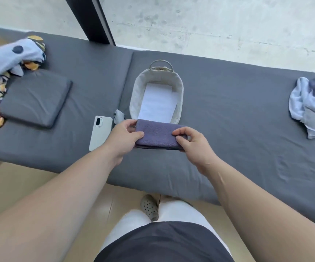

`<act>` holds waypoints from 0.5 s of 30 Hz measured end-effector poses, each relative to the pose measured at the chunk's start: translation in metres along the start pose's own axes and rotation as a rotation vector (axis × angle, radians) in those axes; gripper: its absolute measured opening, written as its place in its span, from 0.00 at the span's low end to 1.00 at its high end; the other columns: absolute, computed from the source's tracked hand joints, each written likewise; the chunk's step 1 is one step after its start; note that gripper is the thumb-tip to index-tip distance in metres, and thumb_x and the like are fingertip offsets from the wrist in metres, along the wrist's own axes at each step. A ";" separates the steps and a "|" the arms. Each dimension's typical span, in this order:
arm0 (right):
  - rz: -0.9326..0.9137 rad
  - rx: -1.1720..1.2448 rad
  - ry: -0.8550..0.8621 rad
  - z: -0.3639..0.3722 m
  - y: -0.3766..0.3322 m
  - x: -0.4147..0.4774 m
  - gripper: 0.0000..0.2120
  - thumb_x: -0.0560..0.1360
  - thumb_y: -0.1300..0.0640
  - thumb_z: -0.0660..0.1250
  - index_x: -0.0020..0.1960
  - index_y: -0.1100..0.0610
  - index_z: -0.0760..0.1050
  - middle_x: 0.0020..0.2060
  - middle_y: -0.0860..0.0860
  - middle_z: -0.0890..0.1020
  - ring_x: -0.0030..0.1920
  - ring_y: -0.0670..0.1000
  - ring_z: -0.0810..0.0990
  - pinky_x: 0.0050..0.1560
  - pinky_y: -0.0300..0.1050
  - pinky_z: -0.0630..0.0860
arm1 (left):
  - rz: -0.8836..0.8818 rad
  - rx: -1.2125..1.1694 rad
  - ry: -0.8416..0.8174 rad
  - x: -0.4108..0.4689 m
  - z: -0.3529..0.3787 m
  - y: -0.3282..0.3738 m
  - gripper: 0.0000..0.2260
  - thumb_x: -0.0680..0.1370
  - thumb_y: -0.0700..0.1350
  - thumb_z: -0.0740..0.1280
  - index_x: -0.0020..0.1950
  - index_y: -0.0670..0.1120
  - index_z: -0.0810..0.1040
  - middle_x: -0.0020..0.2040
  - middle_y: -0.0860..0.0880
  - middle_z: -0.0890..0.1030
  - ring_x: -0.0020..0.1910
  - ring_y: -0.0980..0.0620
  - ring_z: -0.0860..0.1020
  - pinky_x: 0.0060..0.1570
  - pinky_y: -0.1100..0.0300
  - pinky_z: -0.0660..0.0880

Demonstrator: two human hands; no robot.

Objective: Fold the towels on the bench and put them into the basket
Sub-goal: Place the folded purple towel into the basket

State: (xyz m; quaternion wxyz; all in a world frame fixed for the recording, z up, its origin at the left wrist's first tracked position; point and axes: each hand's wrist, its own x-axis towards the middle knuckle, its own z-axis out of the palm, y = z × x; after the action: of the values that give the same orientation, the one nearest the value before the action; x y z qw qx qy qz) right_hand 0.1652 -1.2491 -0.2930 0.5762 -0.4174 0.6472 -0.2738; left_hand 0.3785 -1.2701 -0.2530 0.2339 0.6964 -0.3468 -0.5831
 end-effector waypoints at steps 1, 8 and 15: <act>0.002 -0.020 -0.026 0.001 -0.004 0.010 0.11 0.80 0.62 0.64 0.47 0.47 0.80 0.39 0.43 0.78 0.40 0.46 0.74 0.46 0.47 0.76 | -0.019 0.005 0.012 0.008 -0.003 0.004 0.14 0.79 0.35 0.66 0.59 0.51 0.78 0.50 0.49 0.85 0.51 0.47 0.84 0.57 0.47 0.79; 0.014 -0.232 -0.013 0.017 -0.031 0.079 0.11 0.80 0.61 0.61 0.50 0.46 0.79 0.50 0.48 0.77 0.37 0.45 0.73 0.27 0.31 0.67 | -0.068 0.136 0.036 0.079 -0.021 0.019 0.16 0.78 0.37 0.67 0.64 0.50 0.73 0.51 0.45 0.82 0.43 0.47 0.77 0.38 0.59 0.72; 0.032 -0.517 -0.024 0.045 -0.012 0.137 0.10 0.80 0.58 0.62 0.55 0.44 0.74 0.56 0.49 0.70 0.49 0.52 0.74 0.44 0.42 0.71 | 0.041 0.754 -0.014 0.168 -0.032 0.008 0.16 0.74 0.44 0.67 0.61 0.52 0.70 0.49 0.49 0.79 0.48 0.45 0.78 0.44 0.52 0.75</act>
State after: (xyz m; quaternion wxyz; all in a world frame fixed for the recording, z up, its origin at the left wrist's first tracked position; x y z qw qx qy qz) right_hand 0.2131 -1.3669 -0.3626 0.4625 -0.5436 0.6953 -0.0851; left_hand 0.4217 -1.4050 -0.3495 -0.0298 0.7224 -0.5526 -0.4146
